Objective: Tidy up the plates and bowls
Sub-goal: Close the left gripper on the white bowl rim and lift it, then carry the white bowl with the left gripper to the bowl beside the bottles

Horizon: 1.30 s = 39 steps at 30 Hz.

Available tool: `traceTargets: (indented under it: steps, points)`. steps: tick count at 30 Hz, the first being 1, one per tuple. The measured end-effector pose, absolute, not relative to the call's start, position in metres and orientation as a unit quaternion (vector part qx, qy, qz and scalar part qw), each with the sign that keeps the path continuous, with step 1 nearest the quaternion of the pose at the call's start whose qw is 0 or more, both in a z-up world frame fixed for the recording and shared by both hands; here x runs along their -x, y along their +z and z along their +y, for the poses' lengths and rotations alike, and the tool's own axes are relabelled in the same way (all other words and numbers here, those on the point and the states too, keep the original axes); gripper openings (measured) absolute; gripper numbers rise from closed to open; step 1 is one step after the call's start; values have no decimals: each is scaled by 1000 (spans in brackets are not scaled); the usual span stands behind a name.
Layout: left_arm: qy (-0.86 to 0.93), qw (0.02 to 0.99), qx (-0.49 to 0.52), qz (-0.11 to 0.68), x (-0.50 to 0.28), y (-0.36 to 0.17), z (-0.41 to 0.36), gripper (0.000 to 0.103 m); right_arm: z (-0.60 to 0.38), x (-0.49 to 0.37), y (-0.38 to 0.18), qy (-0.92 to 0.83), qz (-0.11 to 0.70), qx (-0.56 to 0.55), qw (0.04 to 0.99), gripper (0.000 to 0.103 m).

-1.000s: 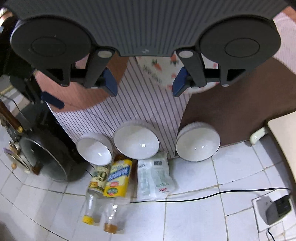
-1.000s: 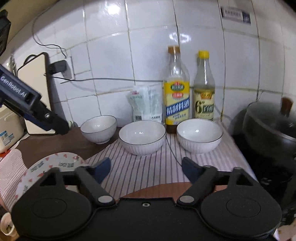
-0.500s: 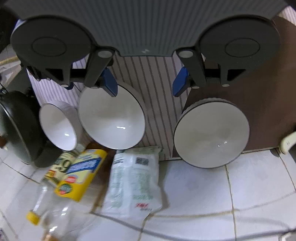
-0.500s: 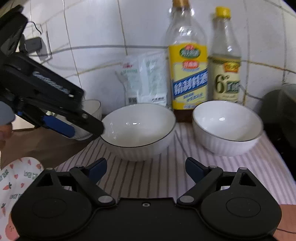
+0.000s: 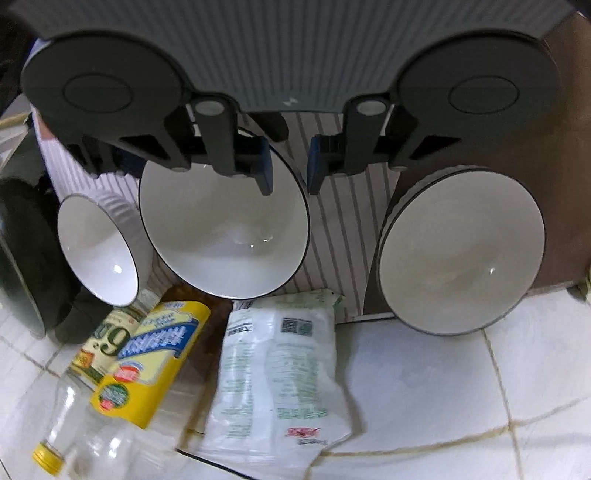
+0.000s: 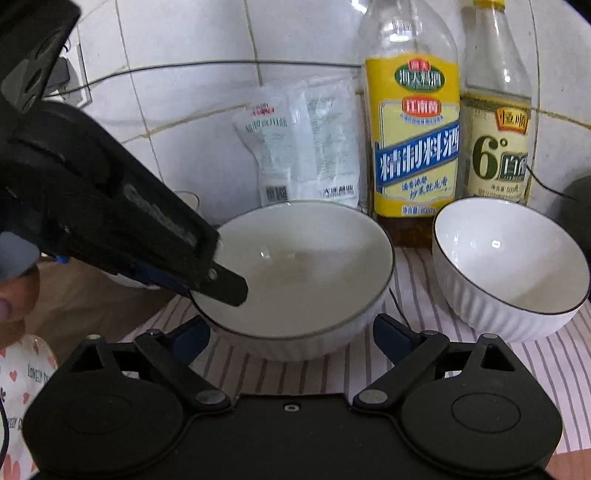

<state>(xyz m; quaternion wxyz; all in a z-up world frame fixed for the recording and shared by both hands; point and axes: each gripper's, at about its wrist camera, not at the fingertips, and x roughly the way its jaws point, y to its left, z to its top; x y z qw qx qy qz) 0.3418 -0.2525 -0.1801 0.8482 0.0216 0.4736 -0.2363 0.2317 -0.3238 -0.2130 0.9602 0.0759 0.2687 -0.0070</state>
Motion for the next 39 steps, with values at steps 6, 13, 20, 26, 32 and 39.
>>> traceTargets:
  steps: [6,13,20,26,32,39]
  points:
    - [-243,847,-46,470,-329,-177,-255,17,-322,-217,-211,-9,269,-84,959,98]
    - [-257,845,-74,464,-293,-162,-256,17,-317,-178,-203,-21,253,-92,963,98]
    - [-272,841,-113,453,-249,-130,-261,18,-311,-126,-181,-33,230,-84,969,98]
    - [-287,838,-120,448,-217,-107,-267,18,-311,-85,-170,-54,209,-95,972,98]
    - [-296,827,-126,462,-189,-113,-269,18,-311,-56,-171,-53,220,-89,970,98]
    - [-294,817,-136,476,-167,-130,-267,18,-310,-38,-181,-42,238,-82,967,98]
